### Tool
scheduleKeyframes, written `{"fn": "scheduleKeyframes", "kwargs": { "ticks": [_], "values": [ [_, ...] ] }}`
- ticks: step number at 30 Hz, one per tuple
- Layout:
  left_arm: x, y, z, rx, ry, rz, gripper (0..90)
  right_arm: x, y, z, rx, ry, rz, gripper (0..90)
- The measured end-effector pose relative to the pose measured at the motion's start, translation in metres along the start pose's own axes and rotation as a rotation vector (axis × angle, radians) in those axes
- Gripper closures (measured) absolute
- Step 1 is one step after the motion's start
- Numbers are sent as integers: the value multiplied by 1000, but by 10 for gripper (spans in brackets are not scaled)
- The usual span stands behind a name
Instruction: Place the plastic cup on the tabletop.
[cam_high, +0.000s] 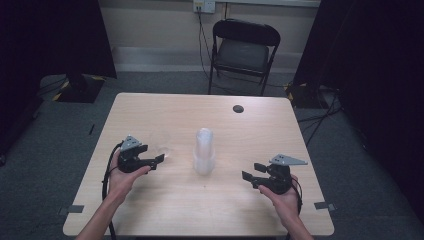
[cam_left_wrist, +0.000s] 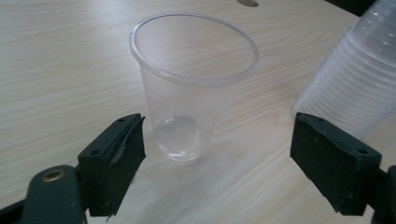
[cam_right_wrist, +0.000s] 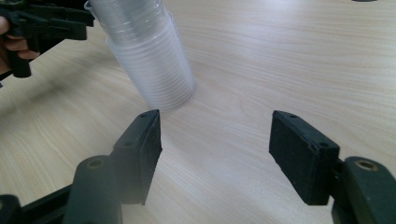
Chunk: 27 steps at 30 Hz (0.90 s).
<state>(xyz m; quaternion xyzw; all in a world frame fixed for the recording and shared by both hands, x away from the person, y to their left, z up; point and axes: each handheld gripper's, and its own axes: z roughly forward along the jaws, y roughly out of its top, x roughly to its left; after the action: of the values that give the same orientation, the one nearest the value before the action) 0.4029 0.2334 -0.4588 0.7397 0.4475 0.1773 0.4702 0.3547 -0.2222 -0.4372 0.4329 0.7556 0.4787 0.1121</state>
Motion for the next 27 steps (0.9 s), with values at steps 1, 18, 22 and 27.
{"fn": "scheduleKeyframes", "kwargs": {
  "ticks": [1, 18, 22, 27],
  "values": [
    [-1, 0, -3, -6, 0, -4, 176, 0, 0, 0, 0, 0, 0, 336],
    [-30, -8, -39, 0, -53, 32, 156, -4, -6, 2, 22, -22, 10, 332],
    [-35, -10, -47, -2, -51, 23, 158, -5, -7, 1, 26, -28, 10, 332],
    [-41, -19, -53, 34, -37, 24, 157, -6, -8, 1, 28, -30, 13, 332]
  ]
}}
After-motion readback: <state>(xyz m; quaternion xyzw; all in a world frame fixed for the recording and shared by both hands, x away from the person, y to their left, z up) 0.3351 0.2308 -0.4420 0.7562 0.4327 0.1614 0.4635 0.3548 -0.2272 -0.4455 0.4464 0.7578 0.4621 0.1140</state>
